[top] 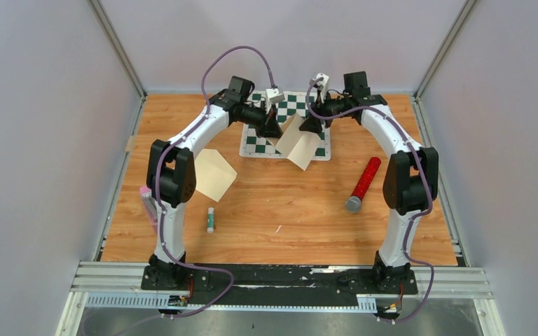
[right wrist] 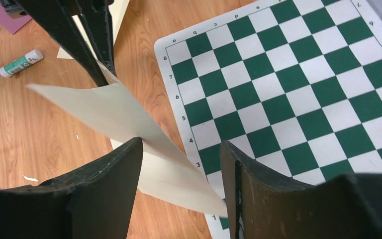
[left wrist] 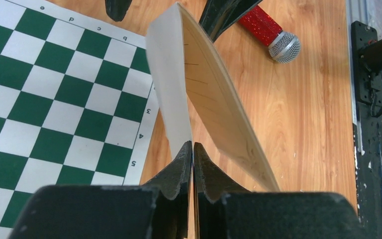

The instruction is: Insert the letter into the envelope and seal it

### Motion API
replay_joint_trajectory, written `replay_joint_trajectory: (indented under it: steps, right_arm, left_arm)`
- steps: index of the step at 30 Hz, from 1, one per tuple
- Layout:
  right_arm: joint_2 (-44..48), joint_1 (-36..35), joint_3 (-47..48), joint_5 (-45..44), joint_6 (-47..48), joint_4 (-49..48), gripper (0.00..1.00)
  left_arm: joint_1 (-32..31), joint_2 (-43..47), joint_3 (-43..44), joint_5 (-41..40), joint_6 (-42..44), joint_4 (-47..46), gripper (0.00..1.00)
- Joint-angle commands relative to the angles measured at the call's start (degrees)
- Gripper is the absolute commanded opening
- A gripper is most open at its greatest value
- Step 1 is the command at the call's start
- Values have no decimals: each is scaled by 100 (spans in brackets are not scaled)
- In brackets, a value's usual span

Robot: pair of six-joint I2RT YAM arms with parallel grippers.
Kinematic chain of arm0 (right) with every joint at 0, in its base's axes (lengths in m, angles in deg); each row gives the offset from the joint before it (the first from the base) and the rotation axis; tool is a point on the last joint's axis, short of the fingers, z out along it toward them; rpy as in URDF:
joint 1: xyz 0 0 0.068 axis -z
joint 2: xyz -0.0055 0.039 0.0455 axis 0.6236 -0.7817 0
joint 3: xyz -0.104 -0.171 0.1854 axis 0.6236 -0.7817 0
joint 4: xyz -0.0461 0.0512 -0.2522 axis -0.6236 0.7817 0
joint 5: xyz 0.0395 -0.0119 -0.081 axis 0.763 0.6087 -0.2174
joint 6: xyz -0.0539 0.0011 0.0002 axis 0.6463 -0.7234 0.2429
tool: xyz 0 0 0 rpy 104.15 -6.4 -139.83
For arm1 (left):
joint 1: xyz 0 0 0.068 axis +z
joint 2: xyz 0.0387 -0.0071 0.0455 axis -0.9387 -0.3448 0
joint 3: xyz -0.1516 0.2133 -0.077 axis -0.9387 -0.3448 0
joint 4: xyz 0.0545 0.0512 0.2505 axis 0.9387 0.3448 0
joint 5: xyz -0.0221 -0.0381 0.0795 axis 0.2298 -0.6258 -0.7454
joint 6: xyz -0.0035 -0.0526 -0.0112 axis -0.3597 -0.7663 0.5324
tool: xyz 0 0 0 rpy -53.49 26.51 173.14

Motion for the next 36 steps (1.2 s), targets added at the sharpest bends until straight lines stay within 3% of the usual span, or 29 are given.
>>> replay_joint_trajectory:
  steps: [1,5,13,16,20,22,29,31,36]
  right_arm:
    - [416,-181,28,344,512,-106,57]
    - [441,-290,65,431,404,-59,50]
    - [408,-331,190,424,266,-5,26]
    - [406,-334,250,507,159,65,22]
    - [426,-333,252,547,145,153,9]
    - [421,-328,254,521,166,212,0]
    - [561,-333,128,468,249,365,0]
    - [591,-336,100,473,257,363,0]
    - [484,-390,265,510,180,372,0]
  left_arm:
    - [-7,229,250,122,390,146,10]
    - [-3,231,244,65,420,162,11]
    - [-2,240,134,-162,461,147,12]
    - [-7,280,-7,-247,391,20,15]
    - [-9,295,-97,-338,333,-147,20]
    - [9,292,-102,-417,277,-174,25]
    - [577,810,-746,-932,-15,-917,68]
    - [804,951,-708,-704,253,-800,75]
    - [826,1140,-332,28,918,31,77]
